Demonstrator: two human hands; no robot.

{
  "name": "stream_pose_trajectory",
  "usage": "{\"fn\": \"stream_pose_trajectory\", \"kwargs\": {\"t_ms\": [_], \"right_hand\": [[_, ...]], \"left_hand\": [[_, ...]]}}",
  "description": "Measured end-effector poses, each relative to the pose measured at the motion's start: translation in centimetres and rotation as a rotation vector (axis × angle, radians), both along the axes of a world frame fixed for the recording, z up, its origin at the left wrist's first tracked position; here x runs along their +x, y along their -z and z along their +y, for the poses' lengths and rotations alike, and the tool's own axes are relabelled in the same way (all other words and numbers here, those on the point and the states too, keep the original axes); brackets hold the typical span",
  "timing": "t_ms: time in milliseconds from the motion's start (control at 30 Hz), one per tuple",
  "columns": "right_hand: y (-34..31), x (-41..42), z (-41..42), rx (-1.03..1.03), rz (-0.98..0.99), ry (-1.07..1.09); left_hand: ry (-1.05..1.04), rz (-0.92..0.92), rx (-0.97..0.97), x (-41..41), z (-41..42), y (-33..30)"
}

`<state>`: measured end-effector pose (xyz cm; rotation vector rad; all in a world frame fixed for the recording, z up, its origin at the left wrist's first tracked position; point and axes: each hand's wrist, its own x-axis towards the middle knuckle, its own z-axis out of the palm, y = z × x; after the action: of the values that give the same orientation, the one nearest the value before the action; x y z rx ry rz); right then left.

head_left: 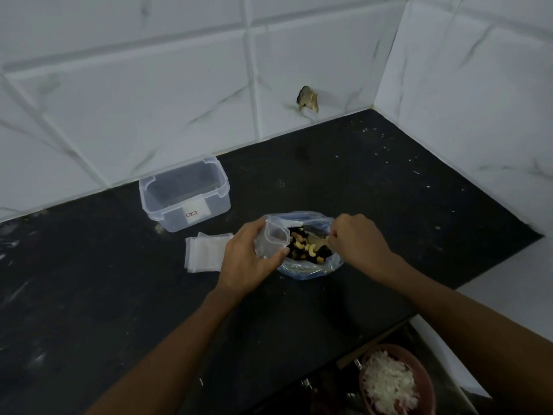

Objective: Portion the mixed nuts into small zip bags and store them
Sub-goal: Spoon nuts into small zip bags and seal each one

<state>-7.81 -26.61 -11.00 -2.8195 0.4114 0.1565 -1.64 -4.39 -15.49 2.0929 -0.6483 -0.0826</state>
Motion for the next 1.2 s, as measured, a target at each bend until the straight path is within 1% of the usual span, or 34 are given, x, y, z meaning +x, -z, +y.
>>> {"fn": "stream_pose_trajectory", "kwargs": {"t_ms": [133, 200, 300, 367, 400, 500, 600, 700, 767, 833, 900, 967, 1033, 1200], "right_hand": [[0.6, 1.6, 1.9, 0.085, -0.076, 0.042], [0.5, 2.1, 2.3, 0.053, -0.091, 0.036], [0.6, 1.0, 3.1, -0.063, -0.032, -0.089], [0.9, 0.0, 3.7, -0.086, -0.021, -0.191], [1.0, -0.1, 4.0, -0.077, -0.031, -0.208], [1.2, 0.2, 4.1, -0.026, -0.047, -0.152], [1.7, -0.4, 3.8, -0.024, -0.104, -0.158], [1.6, -0.3, 3.5, -0.084, -0.132, -0.173], [1.5, 0.4, 4.0, -0.095, -0.126, -0.190], [1.6, 0.6, 4.6, -0.068, -0.084, -0.231], [1.4, 0.5, 4.3, -0.051, -0.070, -0.229], [1.3, 0.6, 3.4, -0.073, -0.136, -0.185], [1.2, 1.0, 3.1, -0.083, -0.174, -0.158], [1.4, 1.6, 3.7, -0.018, -0.140, -0.162]], "left_hand": [[0.002, 0.007, -0.020, -0.6, 0.1, -0.3], [-0.012, 0.008, -0.026, -0.8, 0.4, -0.3], [-0.040, 0.019, -0.051, -1.2, 0.9, 0.0], [-0.062, 0.029, -0.061, -1.5, 1.1, 0.2], [-0.070, 0.033, -0.063, -1.6, 1.2, 0.4], [-0.088, 0.053, -0.074, -1.8, 1.2, 0.7], [-0.104, 0.082, -0.101, -1.6, 1.3, 0.7], [-0.107, 0.094, -0.119, -1.5, 1.3, 0.8], [-0.104, 0.094, -0.126, -1.4, 1.4, 1.0], [-0.098, 0.089, -0.134, -1.2, 1.5, 1.0], [-0.103, 0.064, -0.161, -0.8, 1.6, 0.8], [-0.120, 0.028, -0.179, -0.4, 1.7, 0.7], [-0.137, 0.031, -0.189, -0.3, 1.8, 0.9], [-0.189, 0.071, -0.205, -0.2, 2.2, 1.5]]}}
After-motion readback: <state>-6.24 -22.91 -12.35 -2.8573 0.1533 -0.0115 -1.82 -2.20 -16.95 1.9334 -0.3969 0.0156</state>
